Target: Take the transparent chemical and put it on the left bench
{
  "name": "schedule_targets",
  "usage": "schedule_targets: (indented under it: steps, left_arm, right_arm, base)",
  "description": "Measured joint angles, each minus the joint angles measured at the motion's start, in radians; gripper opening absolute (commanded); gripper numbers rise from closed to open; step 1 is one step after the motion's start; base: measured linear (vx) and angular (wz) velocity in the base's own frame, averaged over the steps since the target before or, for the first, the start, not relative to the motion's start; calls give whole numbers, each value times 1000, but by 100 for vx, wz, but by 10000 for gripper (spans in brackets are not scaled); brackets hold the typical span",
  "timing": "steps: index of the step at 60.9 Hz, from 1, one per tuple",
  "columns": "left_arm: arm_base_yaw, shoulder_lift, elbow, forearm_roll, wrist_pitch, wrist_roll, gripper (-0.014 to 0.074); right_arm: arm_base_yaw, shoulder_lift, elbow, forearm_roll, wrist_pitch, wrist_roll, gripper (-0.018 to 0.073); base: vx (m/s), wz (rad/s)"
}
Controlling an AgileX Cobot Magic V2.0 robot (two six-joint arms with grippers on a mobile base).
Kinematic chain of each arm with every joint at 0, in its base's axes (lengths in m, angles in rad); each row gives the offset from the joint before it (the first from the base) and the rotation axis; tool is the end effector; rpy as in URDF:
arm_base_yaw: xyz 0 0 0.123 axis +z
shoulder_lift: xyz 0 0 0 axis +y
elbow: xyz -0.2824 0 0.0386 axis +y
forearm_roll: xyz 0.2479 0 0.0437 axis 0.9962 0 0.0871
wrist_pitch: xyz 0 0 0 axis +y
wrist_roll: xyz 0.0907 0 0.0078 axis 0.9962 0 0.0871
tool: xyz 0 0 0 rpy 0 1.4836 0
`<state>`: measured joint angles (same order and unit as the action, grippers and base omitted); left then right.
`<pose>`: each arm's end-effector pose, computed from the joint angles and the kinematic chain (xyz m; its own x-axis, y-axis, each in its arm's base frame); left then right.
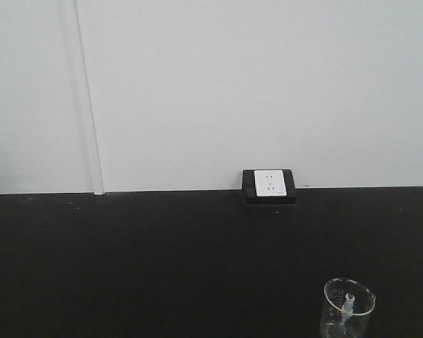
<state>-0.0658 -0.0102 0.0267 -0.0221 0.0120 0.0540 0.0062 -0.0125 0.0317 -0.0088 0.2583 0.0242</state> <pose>0.0566 -0.0038 0.2035 0.0606 0.0280 -0.9978 0.0641 0.9974 0.0319 0.0552 0.0001 0.1797 -0.1892 0.0145 -0.9818 -0.0010 0.9999 0.0150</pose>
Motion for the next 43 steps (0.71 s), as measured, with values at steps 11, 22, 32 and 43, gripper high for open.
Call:
schedule_targets:
  steps: [11,22,32,43]
  left_arm:
    - [0,0,0,0,0,0,-3]
    - [0,0,0,0,0,0,-3]
    - [0,0,0,0,0,0,-3]
    - [0,0,0,0,0,0,-3]
  right_arm:
    - [0,0,0,0,0,0,-7]
    - [0,0,0,0,0,0,-7]
    - [0,0,0,0,0,0,-7]
    - [0,0,0,0,0,0,-7]
  base:
    - [0,0]
    - [0,0]
    - [0,0]
    - [0,0]
